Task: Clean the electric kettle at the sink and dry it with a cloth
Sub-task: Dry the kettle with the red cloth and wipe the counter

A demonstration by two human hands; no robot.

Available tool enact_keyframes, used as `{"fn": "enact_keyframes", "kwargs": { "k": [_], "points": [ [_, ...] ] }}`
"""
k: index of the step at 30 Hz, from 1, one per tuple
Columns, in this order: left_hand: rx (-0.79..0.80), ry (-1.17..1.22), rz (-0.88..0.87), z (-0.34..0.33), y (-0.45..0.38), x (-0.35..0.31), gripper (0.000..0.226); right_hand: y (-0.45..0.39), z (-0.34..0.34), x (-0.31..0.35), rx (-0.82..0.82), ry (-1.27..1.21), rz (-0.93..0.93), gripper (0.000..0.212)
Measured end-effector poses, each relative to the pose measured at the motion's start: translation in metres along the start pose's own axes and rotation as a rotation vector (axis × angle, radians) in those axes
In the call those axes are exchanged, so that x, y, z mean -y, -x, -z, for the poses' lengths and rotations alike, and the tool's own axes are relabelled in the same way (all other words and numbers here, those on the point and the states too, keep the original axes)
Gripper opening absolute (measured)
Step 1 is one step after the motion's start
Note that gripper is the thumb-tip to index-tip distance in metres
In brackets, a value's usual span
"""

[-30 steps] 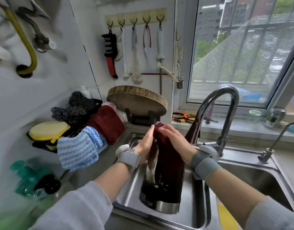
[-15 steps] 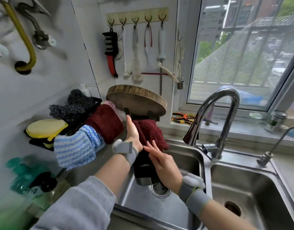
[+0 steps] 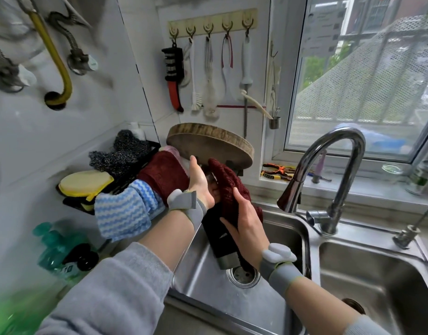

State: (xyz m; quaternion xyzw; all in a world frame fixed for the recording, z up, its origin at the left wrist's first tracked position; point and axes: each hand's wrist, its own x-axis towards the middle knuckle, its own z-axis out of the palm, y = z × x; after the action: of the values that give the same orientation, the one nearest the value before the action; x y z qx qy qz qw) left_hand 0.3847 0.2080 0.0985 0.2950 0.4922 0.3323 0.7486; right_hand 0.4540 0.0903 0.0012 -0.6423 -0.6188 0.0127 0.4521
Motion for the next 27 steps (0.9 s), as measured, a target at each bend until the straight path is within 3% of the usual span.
{"fn": "enact_keyframes", "kwargs": {
  "k": [3,5,8,10,13,15,20,23,27],
  "points": [
    [-0.04,0.033,0.009,0.001,-0.009,0.007,0.105,0.0,0.008,0.003,-0.065,-0.103,-0.13,0.04],
    [-0.068,0.029,0.018,0.006,-0.016,0.015,0.099,-0.002,0.019,-0.002,-0.121,-0.2,-0.296,0.016],
    [-0.064,-0.006,0.005,0.013,-0.013,0.023,0.09,-0.016,0.047,-0.003,-0.25,-0.836,-0.733,0.018],
    [-0.029,-0.078,-0.031,0.016,-0.014,0.027,0.084,-0.028,0.071,0.003,-0.32,-1.055,-0.814,0.02],
    [-0.039,-0.175,-0.048,0.016,0.002,0.03,0.056,-0.047,0.092,0.012,-0.296,-0.948,-0.677,0.014],
    [-0.09,-0.296,-0.094,0.021,0.007,0.037,0.044,-0.055,0.096,0.016,-0.185,-0.839,-0.57,0.015],
    [-0.181,-0.672,-0.408,0.022,0.025,0.055,0.052,-0.051,0.074,0.01,0.189,-0.301,-0.19,0.016],
    [-0.175,-0.853,-0.557,0.018,0.039,0.061,0.065,-0.054,0.071,-0.001,0.386,-0.011,-0.255,0.041],
    [-0.134,-0.856,-0.606,0.019,0.052,0.075,0.069,-0.061,0.092,-0.008,0.595,-0.082,-0.346,0.052]
  ]
}}
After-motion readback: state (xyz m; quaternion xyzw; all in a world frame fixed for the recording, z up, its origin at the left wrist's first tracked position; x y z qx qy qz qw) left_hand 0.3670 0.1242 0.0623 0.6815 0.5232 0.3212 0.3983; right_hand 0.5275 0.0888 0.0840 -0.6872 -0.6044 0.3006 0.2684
